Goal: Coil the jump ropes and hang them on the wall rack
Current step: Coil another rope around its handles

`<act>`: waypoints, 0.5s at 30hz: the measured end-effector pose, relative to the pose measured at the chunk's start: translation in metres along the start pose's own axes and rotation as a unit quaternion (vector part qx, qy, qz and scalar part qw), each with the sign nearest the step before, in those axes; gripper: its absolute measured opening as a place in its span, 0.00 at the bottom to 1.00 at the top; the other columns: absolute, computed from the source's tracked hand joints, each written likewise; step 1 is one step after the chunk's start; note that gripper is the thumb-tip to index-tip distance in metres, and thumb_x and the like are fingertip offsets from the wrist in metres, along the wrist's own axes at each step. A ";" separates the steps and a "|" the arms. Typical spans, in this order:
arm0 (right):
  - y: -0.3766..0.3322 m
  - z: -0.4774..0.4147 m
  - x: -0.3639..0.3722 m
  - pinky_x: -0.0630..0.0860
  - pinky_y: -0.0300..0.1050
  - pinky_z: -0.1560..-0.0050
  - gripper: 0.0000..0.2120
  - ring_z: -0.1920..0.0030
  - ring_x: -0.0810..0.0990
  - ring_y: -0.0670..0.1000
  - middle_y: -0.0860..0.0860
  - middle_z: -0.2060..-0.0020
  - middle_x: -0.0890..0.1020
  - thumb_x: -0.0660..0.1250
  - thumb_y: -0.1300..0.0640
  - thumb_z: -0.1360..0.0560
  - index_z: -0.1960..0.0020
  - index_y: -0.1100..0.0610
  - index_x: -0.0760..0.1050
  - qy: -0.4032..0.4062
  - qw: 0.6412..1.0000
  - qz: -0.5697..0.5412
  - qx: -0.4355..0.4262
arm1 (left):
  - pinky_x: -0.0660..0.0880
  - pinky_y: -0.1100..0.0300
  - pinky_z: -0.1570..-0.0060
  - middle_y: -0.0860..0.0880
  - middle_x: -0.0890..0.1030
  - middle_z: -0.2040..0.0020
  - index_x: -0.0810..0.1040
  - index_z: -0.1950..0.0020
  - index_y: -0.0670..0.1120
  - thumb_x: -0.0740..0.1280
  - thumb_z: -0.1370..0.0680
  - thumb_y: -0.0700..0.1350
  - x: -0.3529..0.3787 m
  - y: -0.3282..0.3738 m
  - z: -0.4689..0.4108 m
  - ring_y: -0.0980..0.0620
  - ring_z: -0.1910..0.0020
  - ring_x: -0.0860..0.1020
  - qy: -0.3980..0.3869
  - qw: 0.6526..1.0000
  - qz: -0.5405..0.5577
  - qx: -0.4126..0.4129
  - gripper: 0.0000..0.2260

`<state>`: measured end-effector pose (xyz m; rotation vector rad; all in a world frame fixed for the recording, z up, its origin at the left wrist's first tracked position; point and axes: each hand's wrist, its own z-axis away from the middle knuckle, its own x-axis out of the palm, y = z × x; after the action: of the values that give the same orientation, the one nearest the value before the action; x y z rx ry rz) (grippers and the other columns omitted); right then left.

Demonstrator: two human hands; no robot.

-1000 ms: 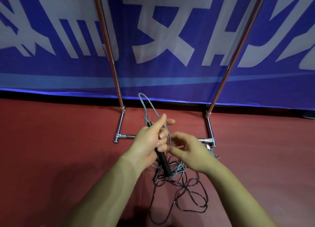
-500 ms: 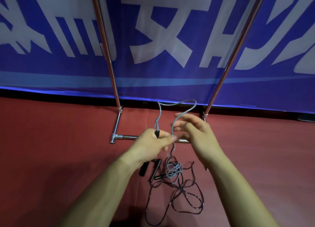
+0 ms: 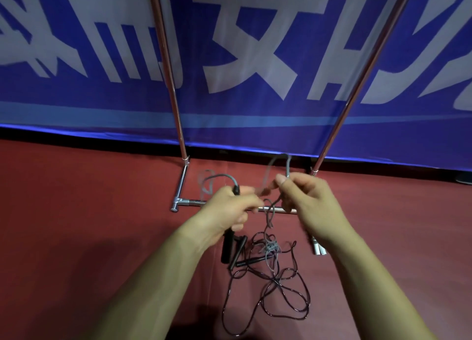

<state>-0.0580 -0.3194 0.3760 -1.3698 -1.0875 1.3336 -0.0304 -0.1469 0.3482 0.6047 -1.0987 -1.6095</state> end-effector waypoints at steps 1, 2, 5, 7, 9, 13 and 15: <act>-0.003 -0.001 0.001 0.67 0.45 0.66 0.13 0.69 0.69 0.51 0.55 0.72 0.72 0.66 0.55 0.20 0.58 0.61 0.81 0.010 0.999 -0.038 -0.002 | 0.55 0.65 0.79 0.52 0.73 0.69 0.83 0.42 0.42 0.70 0.22 0.40 0.004 -0.002 0.001 0.57 0.78 0.59 -0.021 0.999 -0.036 -0.005 0.10; -0.006 -0.002 0.001 0.68 0.44 0.66 0.13 0.69 0.69 0.51 0.55 0.72 0.72 0.66 0.55 0.20 0.58 0.61 0.81 0.020 0.998 -0.067 0.001 | 0.54 0.65 0.78 0.52 0.73 0.69 0.84 0.44 0.43 0.71 0.22 0.42 0.008 -0.004 0.002 0.56 0.78 0.59 -0.034 0.997 -0.063 -0.005 0.08; -0.002 -0.004 0.000 0.70 0.44 0.63 0.08 0.66 0.71 0.53 0.55 0.68 0.74 0.67 0.55 0.21 0.55 0.57 0.81 0.006 0.992 -0.125 0.021 | 0.53 0.64 0.77 0.52 0.74 0.71 0.82 0.56 0.41 0.71 0.21 0.45 0.012 -0.004 0.001 0.57 0.78 0.59 -0.018 0.997 -0.068 0.026 0.08; 0.006 -0.005 -0.003 0.71 0.43 0.62 0.07 0.63 0.72 0.52 0.53 0.63 0.77 0.65 0.59 0.26 0.51 0.56 0.80 -0.033 0.989 -0.140 0.038 | 0.53 0.65 0.77 0.53 0.75 0.71 0.81 0.58 0.43 0.69 0.20 0.43 0.012 -0.001 -0.001 0.57 0.79 0.60 0.006 0.999 -0.020 0.051 0.08; 0.018 -0.003 -0.006 0.73 0.41 0.60 0.13 0.61 0.74 0.49 0.53 0.58 0.78 0.65 0.61 0.31 0.47 0.59 0.77 -0.101 0.989 -0.101 0.041 | 0.54 0.67 0.78 0.52 0.75 0.69 0.81 0.56 0.44 0.67 0.19 0.42 0.012 0.002 -0.002 0.58 0.80 0.61 0.019 0.997 0.039 0.068 0.07; 0.036 0.002 -0.004 0.76 0.48 0.53 0.06 0.60 0.76 0.49 0.52 0.60 0.81 0.74 0.54 0.25 0.51 0.54 0.82 -0.191 0.970 0.147 0.026 | 0.55 0.67 0.81 0.52 0.75 0.69 0.80 0.55 0.43 0.66 0.18 0.43 0.011 0.008 -0.002 0.59 0.80 0.63 0.039 0.985 0.146 0.083 0.08; 0.041 0.001 -0.004 0.75 0.48 0.58 0.09 0.65 0.74 0.48 0.51 0.66 0.79 0.70 0.50 0.22 0.55 0.54 0.83 -0.174 0.947 0.266 0.042 | 0.56 0.67 0.82 0.52 0.75 0.68 0.81 0.54 0.43 0.66 0.19 0.43 0.010 0.010 -0.002 0.59 0.79 0.63 0.043 0.979 0.181 0.089 0.07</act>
<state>-0.0592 -0.3313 0.3366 -1.4565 -0.8957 2.0538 -0.0274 -0.1568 0.3578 0.5481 -1.2179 -1.1713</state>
